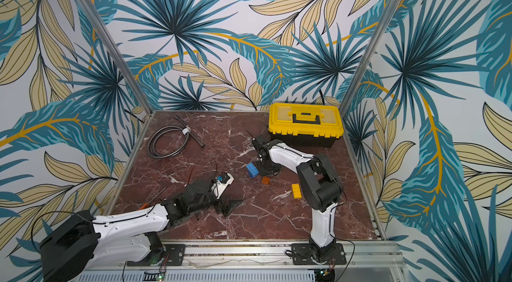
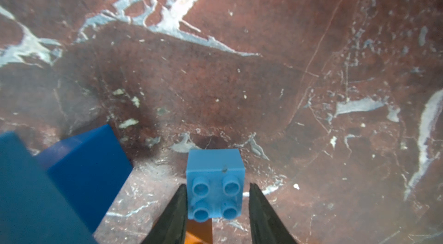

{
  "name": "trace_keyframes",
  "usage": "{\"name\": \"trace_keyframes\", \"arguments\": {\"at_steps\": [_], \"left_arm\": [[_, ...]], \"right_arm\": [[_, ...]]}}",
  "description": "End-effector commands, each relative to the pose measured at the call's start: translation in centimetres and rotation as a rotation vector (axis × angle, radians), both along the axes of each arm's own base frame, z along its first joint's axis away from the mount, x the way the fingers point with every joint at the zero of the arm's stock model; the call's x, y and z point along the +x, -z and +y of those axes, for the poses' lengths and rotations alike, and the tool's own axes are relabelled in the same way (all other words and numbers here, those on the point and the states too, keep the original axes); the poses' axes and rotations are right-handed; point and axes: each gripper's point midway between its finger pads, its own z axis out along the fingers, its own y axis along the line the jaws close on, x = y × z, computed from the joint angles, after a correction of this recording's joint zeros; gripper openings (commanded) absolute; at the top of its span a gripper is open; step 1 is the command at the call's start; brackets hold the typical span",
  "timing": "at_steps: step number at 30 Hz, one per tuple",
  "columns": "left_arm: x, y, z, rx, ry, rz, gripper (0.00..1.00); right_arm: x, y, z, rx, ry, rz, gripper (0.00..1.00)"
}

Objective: Assemble the letter f with lego
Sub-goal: Pick up the lego brick from the center of the board.

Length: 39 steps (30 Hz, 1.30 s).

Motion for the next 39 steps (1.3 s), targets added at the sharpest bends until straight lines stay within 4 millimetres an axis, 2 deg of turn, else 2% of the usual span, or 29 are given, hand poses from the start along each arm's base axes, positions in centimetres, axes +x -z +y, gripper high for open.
{"name": "trace_keyframes", "arguments": {"at_steps": [1, 5, 18, 31, 39], "left_arm": [[-0.2, 0.1, 1.2, -0.011, -0.043, -0.007, 1.0], [0.0, 0.3, 2.5, -0.01, -0.099, -0.029, 1.0], [-0.2, -0.1, 4.5, -0.048, -0.171, -0.068, 0.99], [-0.4, 0.1, 4.1, -0.04, -0.142, -0.06, 0.99], [-0.6, 0.0, 4.1, -0.038, -0.126, -0.073, 0.99]], "right_arm": [[0.1, 0.7, 0.2, 0.006, -0.007, 0.018, 0.43], [0.2, 0.7, 0.3, 0.01, -0.009, 0.022, 0.42], [0.3, 0.1, 0.4, 0.005, -0.032, 0.033, 0.34], [0.6, -5.0, 0.1, -0.005, -0.074, -0.018, 0.33], [0.3, -8.2, 1.5, 0.038, -0.144, -0.043, 0.32]]}}
